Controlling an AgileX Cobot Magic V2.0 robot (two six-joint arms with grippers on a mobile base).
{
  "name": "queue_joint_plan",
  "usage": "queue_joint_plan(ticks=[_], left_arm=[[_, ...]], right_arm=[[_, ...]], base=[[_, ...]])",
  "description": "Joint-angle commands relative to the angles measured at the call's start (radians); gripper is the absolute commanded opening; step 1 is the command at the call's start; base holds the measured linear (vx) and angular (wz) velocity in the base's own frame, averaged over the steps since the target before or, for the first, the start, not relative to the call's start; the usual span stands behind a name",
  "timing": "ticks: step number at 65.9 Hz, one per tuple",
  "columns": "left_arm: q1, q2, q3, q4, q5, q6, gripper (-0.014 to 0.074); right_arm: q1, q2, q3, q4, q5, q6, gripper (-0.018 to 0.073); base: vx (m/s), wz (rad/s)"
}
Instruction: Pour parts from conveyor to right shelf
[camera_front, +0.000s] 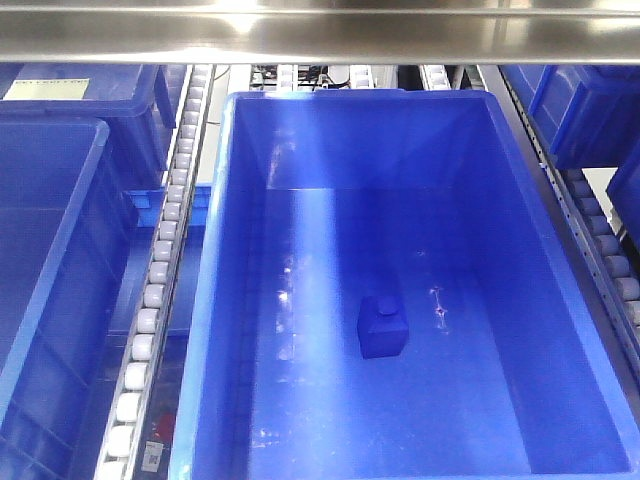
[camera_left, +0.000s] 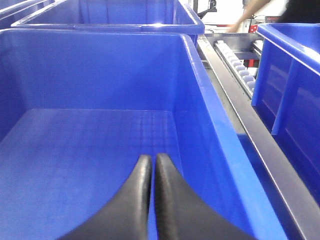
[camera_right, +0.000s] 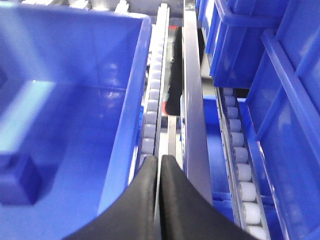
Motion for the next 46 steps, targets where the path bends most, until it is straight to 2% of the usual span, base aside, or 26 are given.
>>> queue_joint_plan(ticks=[1, 8, 22, 46], left_arm=[[-0.006, -0.002, -0.020, -0.009, -0.076, -0.008, -0.0006], [-0.006, -0.002, -0.020, -0.009, -0.076, -0.008, -0.0006], [-0.006, -0.002, -0.020, -0.009, -0.076, -0.008, -0.0006], [-0.006, -0.002, -0.020, -0.009, -0.076, -0.008, -0.0006]], right_arm=[[-0.008, -0.044, 0.023, -0.005, -0.121, -0.006, -0.0005], [-0.008, -0.102, 0.076, -0.003, -0.180, -0.006, -0.0005], [-0.008, -0.170, 0.175, 0.080, -0.221, -0.006, -0.0005], [-0.008, -0.173, 0.188, 0.068, -0.239, -0.006, -0.0005]], base=[[0.00, 0.00], [0.00, 0.00], [0.00, 0.00], [0.00, 0.00]])
